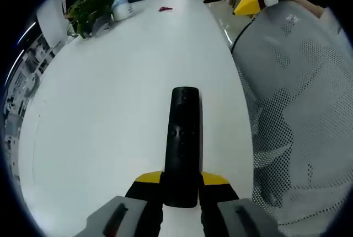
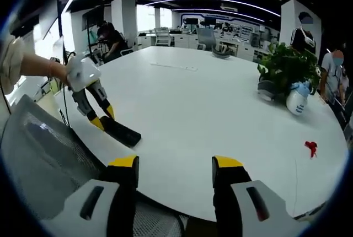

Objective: Press the specified remote control buttons in sequence, fully releasing each button before pressing the next.

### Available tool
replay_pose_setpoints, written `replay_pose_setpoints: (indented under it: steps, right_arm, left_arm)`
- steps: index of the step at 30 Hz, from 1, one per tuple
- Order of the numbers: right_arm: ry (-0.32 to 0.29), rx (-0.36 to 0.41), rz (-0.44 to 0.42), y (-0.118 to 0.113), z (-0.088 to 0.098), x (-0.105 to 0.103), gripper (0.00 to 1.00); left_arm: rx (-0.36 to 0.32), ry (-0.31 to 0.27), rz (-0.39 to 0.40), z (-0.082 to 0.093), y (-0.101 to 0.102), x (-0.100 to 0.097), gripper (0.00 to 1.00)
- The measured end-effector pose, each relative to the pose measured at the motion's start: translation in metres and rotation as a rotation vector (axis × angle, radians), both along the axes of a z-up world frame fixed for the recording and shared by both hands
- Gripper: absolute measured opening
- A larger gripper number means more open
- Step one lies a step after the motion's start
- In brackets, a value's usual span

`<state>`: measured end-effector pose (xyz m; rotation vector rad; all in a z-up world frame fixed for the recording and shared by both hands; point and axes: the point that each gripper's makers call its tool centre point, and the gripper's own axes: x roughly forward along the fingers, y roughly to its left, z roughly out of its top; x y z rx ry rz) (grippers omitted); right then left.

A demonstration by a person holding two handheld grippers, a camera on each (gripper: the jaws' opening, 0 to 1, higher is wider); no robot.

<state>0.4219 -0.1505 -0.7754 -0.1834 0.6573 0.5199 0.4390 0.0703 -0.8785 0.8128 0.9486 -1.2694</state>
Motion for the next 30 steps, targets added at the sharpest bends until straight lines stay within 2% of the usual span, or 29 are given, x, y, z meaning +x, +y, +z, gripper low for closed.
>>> replay_pose_setpoints:
  steps: [30]
  right_arm:
    - [0.051,-0.014,0.041,0.006,-0.007,-0.008,0.54]
  left_arm:
    - [-0.041,0.001,-0.004,0.001,-0.012,-0.035,0.24]
